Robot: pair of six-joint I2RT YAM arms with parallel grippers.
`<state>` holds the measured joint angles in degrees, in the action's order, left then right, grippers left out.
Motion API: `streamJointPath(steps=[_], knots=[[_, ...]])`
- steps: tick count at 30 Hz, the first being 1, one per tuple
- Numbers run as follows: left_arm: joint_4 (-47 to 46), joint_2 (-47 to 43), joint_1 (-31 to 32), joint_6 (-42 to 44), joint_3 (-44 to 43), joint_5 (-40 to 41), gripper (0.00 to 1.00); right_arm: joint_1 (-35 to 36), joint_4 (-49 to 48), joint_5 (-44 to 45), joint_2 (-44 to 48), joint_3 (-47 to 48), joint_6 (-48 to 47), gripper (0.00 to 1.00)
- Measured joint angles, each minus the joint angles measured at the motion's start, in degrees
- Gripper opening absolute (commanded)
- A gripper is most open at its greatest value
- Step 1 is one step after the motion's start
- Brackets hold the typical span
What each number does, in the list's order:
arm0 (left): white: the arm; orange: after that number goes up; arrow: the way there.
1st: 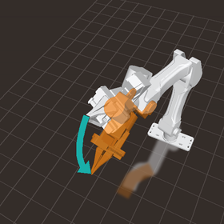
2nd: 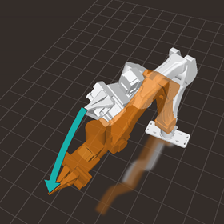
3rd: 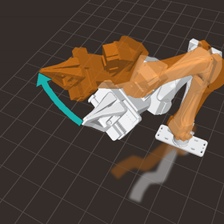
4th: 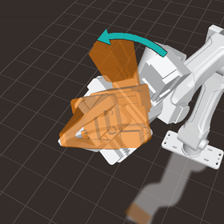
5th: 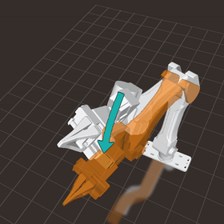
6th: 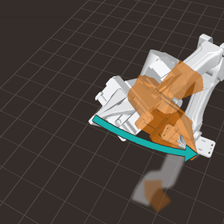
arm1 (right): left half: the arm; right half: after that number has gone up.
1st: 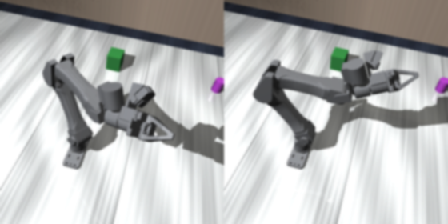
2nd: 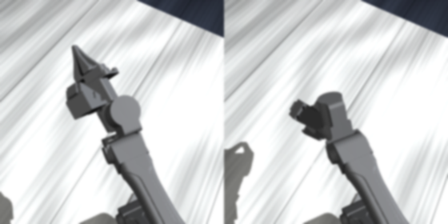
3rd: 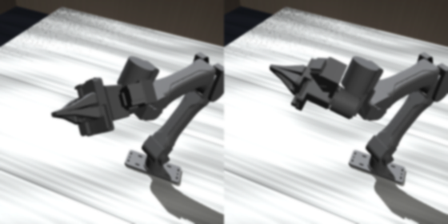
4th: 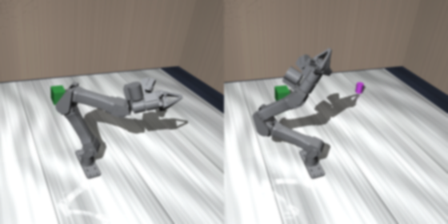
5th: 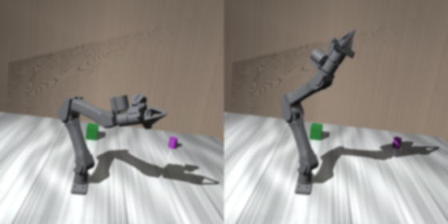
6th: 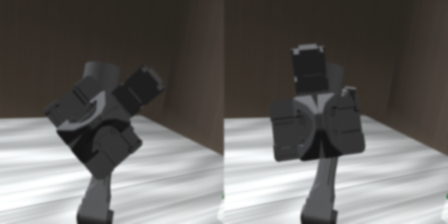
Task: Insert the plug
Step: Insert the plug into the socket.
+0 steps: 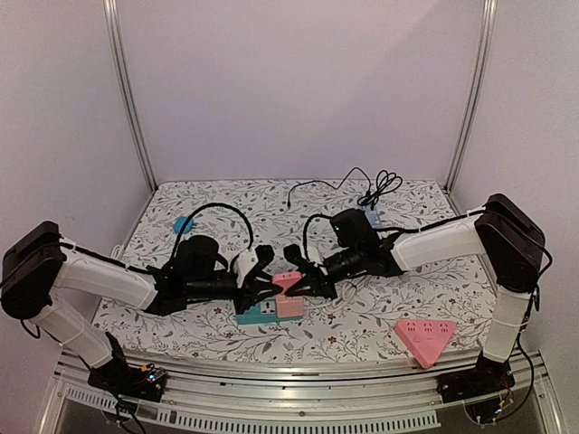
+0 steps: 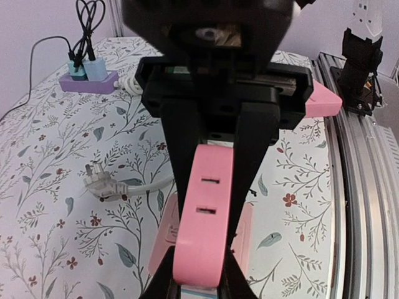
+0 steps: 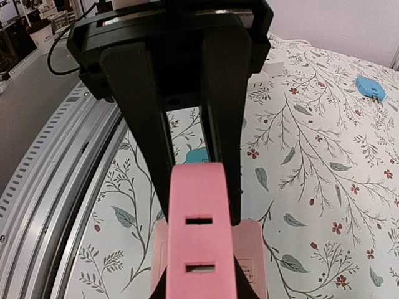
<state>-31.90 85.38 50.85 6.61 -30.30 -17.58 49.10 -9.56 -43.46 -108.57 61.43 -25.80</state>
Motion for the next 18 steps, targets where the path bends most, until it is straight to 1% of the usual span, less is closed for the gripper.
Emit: streamJointPath(steps=[4, 7, 9, 12, 16, 18], knots=[[1.4, -0.2, -0.3, -0.7, -0.5, -0.4, 0.0, -0.1, -0.8, -0.6, -0.4, 0.0, 0.9, 0.0], [4.2, -0.3, -0.4, -1.0, -1.8, -0.9, 0.0, -0.3, -1.0, -0.8, -0.5, -0.1, 1.5, 0.01], [6.9, -0.3, -0.6, -1.0, -3.2, -1.2, 0.0, -0.4, -1.5, -0.9, -0.5, -0.5, 2.0, 0.13], [11.4, -0.3, -0.7, -0.7, -5.5, -1.4, 0.0, -0.5, -2.0, -0.8, -0.4, -0.8, 2.9, 0.28], [14.9, 0.9, -0.2, -0.2, -8.3, -1.5, 0.0, 0.1, -2.1, 0.4, 0.0, -0.7, 4.5, 0.45], [15.7, 1.2, 0.0, 0.1, -8.9, -1.5, 0.0, 0.4, -1.7, 1.2, 0.5, -0.7, 5.0, 0.5]])
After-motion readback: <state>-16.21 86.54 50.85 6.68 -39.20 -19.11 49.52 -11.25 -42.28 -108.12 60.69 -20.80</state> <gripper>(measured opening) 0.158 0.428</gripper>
